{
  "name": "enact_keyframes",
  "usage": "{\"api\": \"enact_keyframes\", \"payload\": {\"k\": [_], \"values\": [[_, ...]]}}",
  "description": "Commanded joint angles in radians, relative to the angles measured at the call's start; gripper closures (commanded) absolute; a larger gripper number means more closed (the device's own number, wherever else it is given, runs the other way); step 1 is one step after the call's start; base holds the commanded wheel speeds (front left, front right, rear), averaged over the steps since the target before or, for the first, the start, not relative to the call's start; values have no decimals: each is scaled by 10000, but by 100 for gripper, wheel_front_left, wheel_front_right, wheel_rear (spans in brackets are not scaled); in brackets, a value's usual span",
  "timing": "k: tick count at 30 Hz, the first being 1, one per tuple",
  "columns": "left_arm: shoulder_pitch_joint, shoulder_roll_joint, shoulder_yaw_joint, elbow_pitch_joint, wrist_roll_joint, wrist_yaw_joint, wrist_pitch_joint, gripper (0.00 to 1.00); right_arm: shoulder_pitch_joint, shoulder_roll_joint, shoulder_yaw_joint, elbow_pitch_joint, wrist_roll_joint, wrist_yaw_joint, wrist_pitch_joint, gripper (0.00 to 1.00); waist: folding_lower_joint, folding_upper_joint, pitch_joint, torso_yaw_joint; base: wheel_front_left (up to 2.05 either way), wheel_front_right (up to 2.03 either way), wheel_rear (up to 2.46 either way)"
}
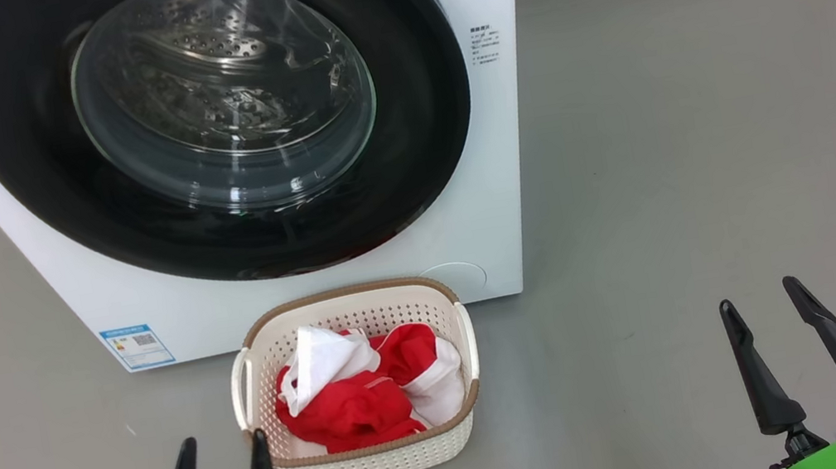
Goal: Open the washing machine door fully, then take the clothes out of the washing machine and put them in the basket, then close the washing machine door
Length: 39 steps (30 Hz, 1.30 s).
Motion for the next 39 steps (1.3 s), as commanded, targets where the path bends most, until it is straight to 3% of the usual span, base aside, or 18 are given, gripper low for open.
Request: {"api": "enact_keyframes", "payload": {"k": [1,6,7,16,20,23,39], "values": [[-229,54,286,-229,99,-104,-51,0,-146,-126,202,-255,68,-38,8,0,0,0,-13,16,0,0,0],[-193,54,292,-157,184,-166,-51,0,-99,-126,276,-245,111,-38,8,0,0,0,-35,27,0,0,0],[1,0,-22,61,36,-152,0,100,5,2,53,2,13,0,0,100,0,0,-34,28,0,0,0],[118,-51,-44,762,-278,-181,98,100,134,128,91,703,356,1,64,100,3,0,-28,34,0,0,0],[64,-48,16,796,-740,-215,217,100,74,95,99,731,846,0,163,100,23,0,-38,42,0,0,0],[-1,-44,75,848,-1200,-248,335,100,0,65,107,780,1332,-2,261,100,3,0,-10,50,0,0,0],[-275,-31,316,1039,-3040,-381,808,100,-298,-36,115,947,3253,-7,669,100,1,0,46,82,0,0,0]]}}
